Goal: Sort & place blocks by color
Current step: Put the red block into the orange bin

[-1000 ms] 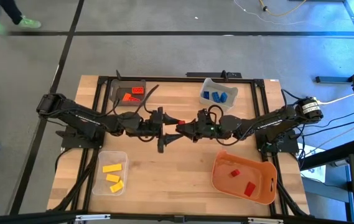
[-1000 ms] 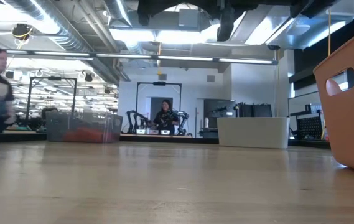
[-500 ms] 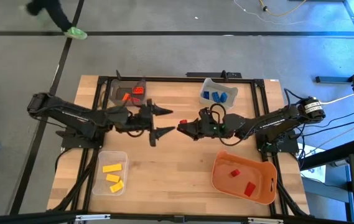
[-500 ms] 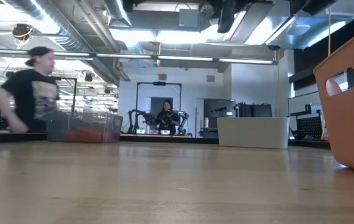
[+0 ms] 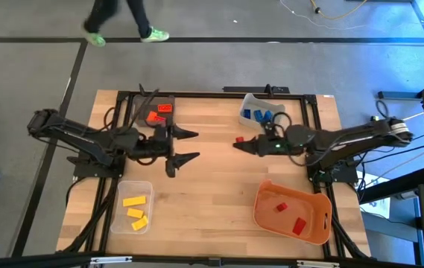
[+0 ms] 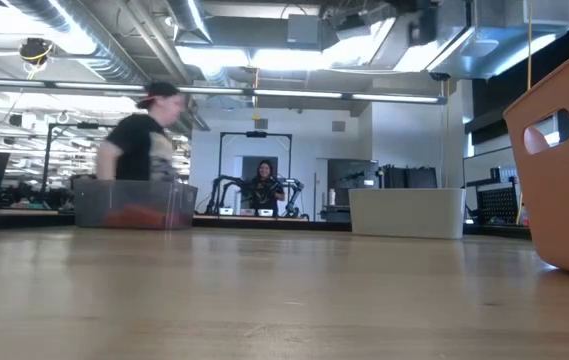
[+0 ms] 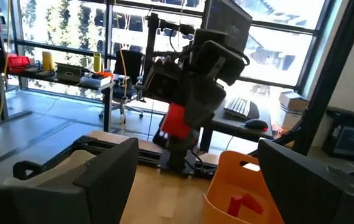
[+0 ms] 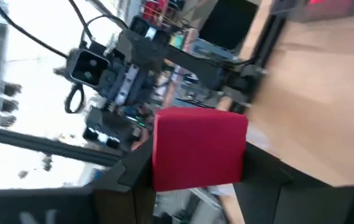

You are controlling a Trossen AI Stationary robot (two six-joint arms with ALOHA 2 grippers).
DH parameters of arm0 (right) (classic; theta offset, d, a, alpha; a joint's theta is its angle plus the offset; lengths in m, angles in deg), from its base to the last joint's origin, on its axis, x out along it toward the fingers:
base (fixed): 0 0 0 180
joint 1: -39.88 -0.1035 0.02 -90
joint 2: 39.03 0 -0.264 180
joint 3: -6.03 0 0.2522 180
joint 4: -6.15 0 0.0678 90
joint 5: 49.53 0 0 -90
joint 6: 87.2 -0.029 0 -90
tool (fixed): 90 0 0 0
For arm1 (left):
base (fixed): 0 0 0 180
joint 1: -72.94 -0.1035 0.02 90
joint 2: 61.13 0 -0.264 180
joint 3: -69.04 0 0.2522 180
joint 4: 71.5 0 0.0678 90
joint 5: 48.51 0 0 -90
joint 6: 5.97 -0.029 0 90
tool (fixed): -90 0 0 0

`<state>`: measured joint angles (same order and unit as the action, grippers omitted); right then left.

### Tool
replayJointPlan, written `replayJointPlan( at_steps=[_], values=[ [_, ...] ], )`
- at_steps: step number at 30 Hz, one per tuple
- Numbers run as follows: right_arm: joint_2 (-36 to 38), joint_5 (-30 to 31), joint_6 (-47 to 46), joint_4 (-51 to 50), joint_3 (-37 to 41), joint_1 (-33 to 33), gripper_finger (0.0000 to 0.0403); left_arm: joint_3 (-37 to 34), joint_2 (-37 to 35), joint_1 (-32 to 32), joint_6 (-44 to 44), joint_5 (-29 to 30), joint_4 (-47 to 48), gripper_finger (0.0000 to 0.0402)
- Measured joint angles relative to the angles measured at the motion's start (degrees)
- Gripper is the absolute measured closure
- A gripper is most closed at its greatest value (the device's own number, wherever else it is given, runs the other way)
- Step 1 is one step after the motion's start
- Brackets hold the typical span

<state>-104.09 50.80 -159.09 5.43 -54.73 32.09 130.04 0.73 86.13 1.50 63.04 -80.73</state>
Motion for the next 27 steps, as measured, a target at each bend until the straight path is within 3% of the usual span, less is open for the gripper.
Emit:
replayJointPlan(
  at_steps=[6,12,23,27],
  values=[
    [8.6,-0.4,4.9,-12.9,0.0,-4.5,0.0237,0.0,0.3,1.8,2.0,3.0,-0.2,0.0082],
    [10.3,-0.5,6.4,-21.0,-1.0,-12.6,0.0237,0.0,0.3,1.9,2.6,4.2,-3.2,0.0082],
    [-0.6,0.9,6.6,-63.3,-22.5,-27.1,0.0237,0.0,0.4,1.9,2.6,5.0,-4.8,0.0082],
    [-5.0,-2.5,3.7,-73.7,-24.7,-30.8,0.0237,0.0,0.4,1.9,2.6,5.2,-4.9,0.0082]
  ],
)
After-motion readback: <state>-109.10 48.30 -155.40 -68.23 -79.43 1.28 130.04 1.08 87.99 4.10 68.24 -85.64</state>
